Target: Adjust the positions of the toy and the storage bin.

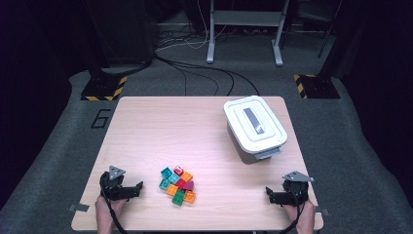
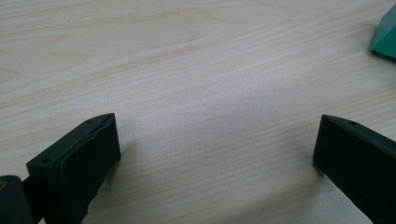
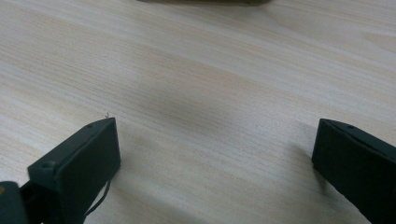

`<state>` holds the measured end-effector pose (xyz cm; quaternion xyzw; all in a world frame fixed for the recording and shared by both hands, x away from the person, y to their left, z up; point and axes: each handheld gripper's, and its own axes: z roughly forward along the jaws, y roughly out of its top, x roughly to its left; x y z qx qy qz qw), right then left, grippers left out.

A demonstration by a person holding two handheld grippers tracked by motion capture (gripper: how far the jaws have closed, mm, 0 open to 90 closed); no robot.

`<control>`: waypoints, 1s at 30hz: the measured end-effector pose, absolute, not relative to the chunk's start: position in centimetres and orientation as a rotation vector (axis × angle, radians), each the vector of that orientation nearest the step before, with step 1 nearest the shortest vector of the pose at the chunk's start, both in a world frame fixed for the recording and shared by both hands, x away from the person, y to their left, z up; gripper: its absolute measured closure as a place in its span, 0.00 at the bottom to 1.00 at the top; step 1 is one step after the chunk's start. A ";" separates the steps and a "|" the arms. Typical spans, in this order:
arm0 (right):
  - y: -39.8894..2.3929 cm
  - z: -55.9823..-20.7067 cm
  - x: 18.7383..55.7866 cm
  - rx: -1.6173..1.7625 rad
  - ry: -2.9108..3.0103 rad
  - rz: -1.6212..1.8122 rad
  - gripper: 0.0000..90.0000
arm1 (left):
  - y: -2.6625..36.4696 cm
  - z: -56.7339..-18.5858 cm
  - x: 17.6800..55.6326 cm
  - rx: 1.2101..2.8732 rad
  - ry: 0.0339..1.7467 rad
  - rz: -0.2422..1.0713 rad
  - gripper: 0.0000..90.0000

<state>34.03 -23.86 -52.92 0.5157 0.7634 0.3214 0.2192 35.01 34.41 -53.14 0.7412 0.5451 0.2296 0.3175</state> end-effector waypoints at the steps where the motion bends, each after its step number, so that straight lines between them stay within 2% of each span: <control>1: -23.9 -52.9 34.0 1.428 2.111 0.889 0.00 | 34.4 -53.2 35.0 1.948 1.434 0.605 0.01; 20: -23.7 -52.7 34.2 1.442 2.125 0.873 0.00 | 34.3 -53.2 35.0 1.945 1.439 0.608 0.01; 30: -23.3 -51.3 34.0 1.441 2.129 0.878 0.00 | 34.3 -53.1 35.0 1.948 1.440 0.607 0.01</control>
